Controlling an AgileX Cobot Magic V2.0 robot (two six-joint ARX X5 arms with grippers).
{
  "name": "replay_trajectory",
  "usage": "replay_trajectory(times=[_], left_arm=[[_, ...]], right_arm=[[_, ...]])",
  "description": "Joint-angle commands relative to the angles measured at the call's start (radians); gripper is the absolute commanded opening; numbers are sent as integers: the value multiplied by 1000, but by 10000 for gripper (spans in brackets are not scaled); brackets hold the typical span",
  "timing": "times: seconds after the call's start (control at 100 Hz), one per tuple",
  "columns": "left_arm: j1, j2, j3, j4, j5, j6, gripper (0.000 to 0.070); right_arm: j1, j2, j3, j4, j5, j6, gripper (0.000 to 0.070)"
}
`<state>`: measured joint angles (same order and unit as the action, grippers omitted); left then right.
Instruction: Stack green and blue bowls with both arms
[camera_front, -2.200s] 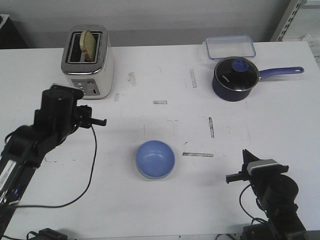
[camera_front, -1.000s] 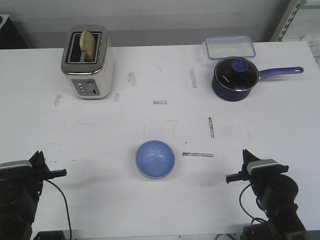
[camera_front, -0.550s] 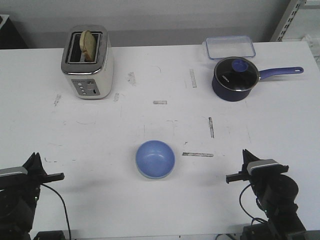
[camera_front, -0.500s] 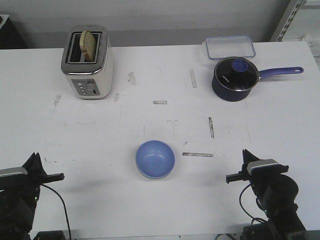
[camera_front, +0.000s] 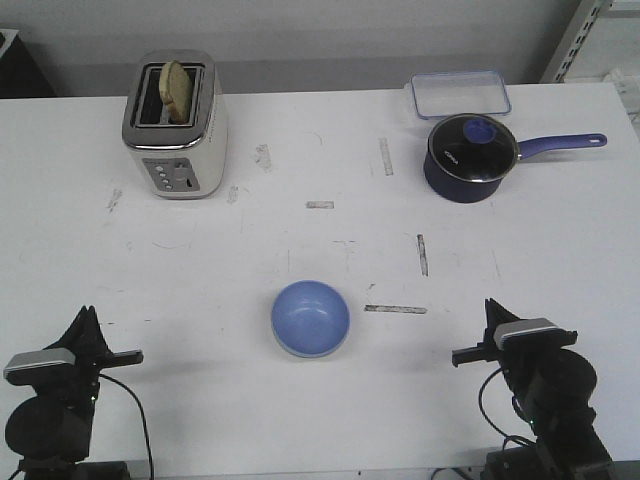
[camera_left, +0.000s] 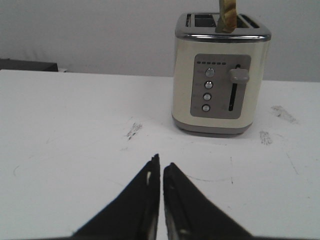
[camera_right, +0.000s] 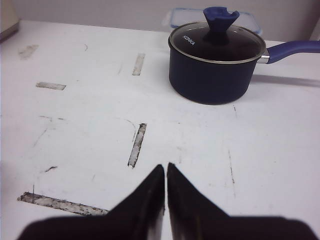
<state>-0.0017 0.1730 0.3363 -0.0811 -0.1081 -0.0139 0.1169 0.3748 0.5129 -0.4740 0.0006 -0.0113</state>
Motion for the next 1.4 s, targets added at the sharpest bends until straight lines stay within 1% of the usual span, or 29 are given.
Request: replay_trajectory(times=[0.0,0.1,0.31,0.36,0.43,1.39], left_arm=[[2,-24,-61,84,13,-1,1],[2,-63,-160,172,18,-1,1],[0,-174,-324,271,98,0,1],[-1,-170,-324,240,110,-1,1],[-6,-170,-324,232,112,-1,1],[-8,-170,-324,239,111,-1,1]], right_arm=[[0,5,3,10,0,-6,0],[0,5,3,10,0,-6,0],[0,5,3,10,0,-6,0],[0,5,3,10,0,-6,0],[0,5,3,10,0,-6,0],[0,5,3,10,0,-6,0]])
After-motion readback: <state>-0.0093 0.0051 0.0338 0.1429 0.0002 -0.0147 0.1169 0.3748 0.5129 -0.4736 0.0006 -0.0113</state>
